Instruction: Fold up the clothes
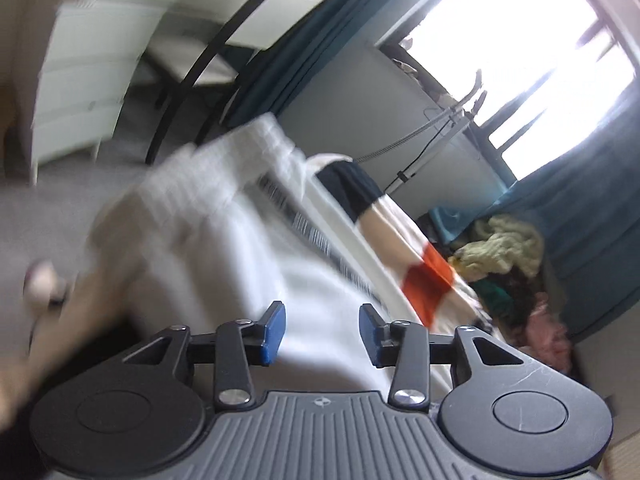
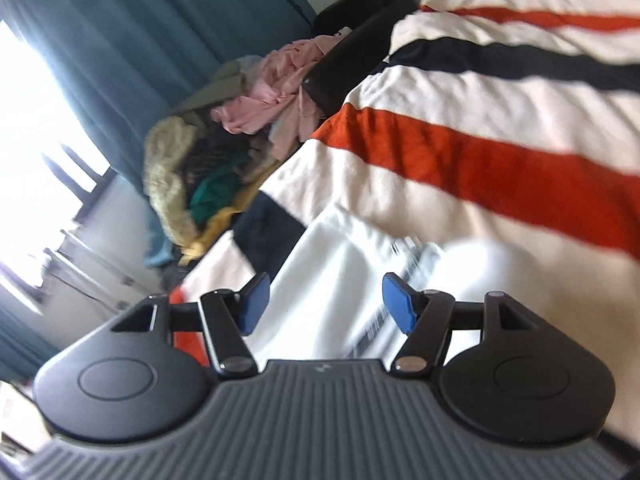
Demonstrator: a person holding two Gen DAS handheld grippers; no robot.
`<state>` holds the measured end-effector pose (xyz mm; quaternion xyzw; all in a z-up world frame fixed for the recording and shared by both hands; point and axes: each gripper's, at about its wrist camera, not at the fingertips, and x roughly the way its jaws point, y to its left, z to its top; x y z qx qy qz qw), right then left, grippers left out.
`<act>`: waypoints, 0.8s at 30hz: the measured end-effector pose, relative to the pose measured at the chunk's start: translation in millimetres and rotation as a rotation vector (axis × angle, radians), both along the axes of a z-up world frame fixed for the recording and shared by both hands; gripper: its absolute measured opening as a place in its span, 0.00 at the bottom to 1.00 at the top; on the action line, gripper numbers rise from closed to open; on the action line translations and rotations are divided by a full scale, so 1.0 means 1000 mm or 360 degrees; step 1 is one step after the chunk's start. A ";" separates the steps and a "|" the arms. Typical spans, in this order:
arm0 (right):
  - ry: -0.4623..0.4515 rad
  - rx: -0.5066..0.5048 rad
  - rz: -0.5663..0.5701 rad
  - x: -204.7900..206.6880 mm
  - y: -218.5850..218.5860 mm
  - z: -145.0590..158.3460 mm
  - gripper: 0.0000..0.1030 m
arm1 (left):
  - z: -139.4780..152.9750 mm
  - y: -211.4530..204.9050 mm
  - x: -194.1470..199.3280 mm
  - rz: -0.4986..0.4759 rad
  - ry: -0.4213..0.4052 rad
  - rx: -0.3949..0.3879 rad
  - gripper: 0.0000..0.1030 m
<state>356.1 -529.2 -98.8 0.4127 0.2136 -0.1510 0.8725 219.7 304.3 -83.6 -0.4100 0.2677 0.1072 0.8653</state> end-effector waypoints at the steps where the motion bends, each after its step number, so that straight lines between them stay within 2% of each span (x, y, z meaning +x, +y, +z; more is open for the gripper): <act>1: -0.0027 0.0081 0.0007 -0.017 -0.002 -0.001 0.64 | -0.004 -0.003 -0.017 0.0037 0.0005 -0.0066 0.51; 2: -0.0052 0.0156 0.0011 -0.034 -0.005 -0.002 0.63 | -0.008 -0.005 -0.032 0.0081 0.0017 -0.0131 0.56; 5: -0.0045 0.0293 0.0036 -0.073 -0.010 -0.008 0.62 | -0.025 -0.010 -0.064 0.0168 0.0031 -0.0346 0.56; 7: -0.0028 0.0349 0.0074 -0.092 -0.013 -0.013 0.57 | -0.035 -0.010 -0.073 0.0219 0.0049 -0.0457 0.55; 10: -0.0063 0.0422 0.0134 -0.112 -0.016 -0.026 0.55 | -0.050 -0.008 -0.079 0.0291 0.0080 -0.0588 0.55; 14: -0.0083 0.0629 0.0157 -0.115 -0.017 -0.056 0.55 | -0.062 -0.009 -0.069 0.0346 0.0000 -0.0584 0.53; 19: -0.0068 0.0709 0.0182 -0.088 -0.004 -0.089 0.55 | -0.069 -0.001 -0.044 0.0406 -0.0085 -0.0492 0.52; 21: -0.0065 0.0693 0.0165 -0.074 -0.002 -0.098 0.55 | -0.071 0.004 -0.032 0.0429 -0.0111 -0.0459 0.43; 24: -0.0110 0.0600 0.0119 -0.057 -0.002 -0.103 0.50 | -0.075 0.011 -0.016 0.0463 -0.0149 -0.0408 0.35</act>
